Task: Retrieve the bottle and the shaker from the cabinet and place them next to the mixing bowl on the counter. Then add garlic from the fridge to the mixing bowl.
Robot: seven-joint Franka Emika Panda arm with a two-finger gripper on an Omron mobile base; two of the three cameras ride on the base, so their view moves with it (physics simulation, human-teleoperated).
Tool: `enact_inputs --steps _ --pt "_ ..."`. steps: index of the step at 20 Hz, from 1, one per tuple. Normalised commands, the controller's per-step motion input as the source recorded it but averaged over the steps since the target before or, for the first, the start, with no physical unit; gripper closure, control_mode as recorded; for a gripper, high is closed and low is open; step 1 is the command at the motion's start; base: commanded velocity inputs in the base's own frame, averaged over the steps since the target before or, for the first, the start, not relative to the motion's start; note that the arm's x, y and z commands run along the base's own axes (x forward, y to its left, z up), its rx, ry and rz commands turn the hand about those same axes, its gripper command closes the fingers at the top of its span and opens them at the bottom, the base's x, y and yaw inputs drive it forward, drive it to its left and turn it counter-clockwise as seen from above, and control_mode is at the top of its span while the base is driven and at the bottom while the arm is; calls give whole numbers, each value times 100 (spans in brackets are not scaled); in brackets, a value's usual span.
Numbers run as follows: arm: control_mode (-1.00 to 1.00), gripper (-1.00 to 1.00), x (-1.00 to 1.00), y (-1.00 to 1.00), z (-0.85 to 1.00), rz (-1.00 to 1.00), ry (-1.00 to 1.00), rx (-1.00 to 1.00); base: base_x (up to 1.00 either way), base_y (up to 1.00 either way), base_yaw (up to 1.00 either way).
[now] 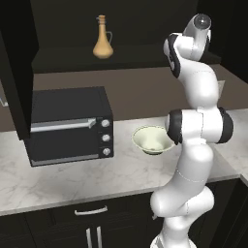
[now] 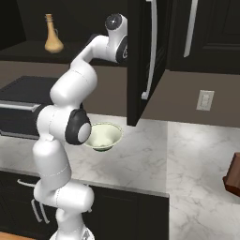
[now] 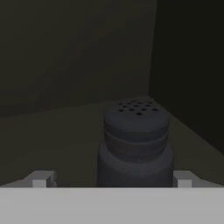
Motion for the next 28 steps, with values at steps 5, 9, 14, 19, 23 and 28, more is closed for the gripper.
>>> enact_inputs --steps 5,9,14,19,23,28 --pt "-100 100 0 0 0 0 0 0 0 0 0" --pt "-100 100 0 0 0 0 0 0 0 0 0" --pt "-100 100 0 0 0 0 0 0 0 0 0" --pt "-100 100 -56 6 0 7 -4 0 0 0 0" --pt "-100 100 -100 22 0 13 -6 0 0 0 0" --pt "-100 100 -100 32 -11 13 -2 0 0 0 0"
